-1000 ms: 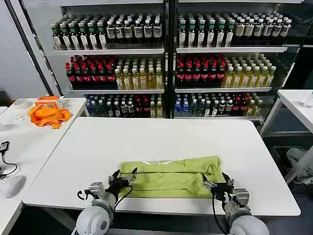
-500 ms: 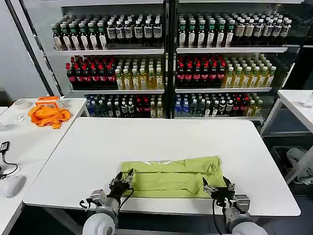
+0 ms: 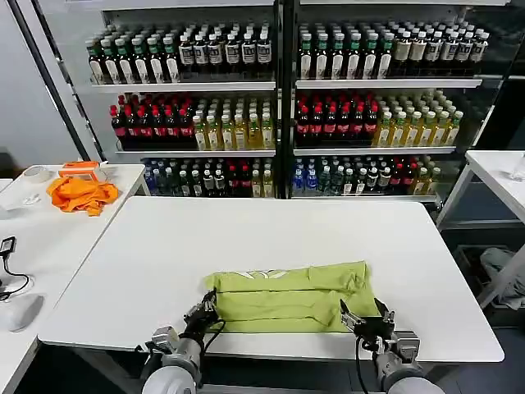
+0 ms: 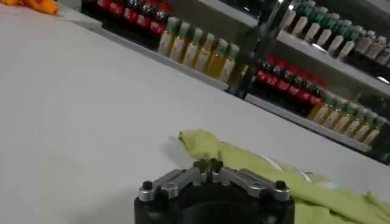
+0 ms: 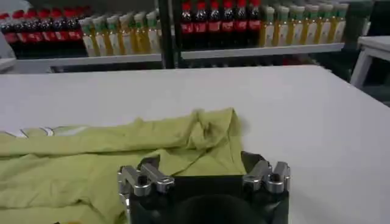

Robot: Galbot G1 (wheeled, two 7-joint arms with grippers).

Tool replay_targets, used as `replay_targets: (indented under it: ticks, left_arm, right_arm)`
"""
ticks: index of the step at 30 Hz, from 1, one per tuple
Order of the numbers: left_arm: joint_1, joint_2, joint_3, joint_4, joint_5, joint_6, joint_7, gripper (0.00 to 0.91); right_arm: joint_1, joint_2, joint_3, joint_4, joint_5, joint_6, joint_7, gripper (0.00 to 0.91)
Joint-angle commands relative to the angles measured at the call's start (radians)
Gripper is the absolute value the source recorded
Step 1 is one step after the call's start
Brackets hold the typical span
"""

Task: Fold and organize the clothes.

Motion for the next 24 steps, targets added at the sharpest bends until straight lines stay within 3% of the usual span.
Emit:
replay_targets:
  ticks: [1, 9, 17, 24]
  left_arm:
    - [0.006, 0.022, -0.059, -0.065, -0.012, -0.038, 0.007, 0.01]
    - [-0.007, 0.099, -0.174, -0.083, -0.049, -0.019, 0.009, 0.01]
    - [-0.006, 0.197, -0.268, -0.152, -0.2, 0.076, 0.001, 0.01]
    - [-0.045, 0.132, -0.182, -0.2, -0.518, 0.116, 0.005, 0.01]
  right_arm:
    - [-0.005, 0.0, 0.004, 0.003, -0.001, 0.004, 0.0, 0.907]
    - [-0.007, -0.003, 0.011, 0.008, 0.001, 0.006, -0.001, 0.907]
    - [-0.002, -0.003, 0.003, 0.009, 0.001, 0.006, -0.004, 0.907]
    - [-0.003, 0.0, 0.002, 0.018, -0.003, 0.007, -0.005, 0.907]
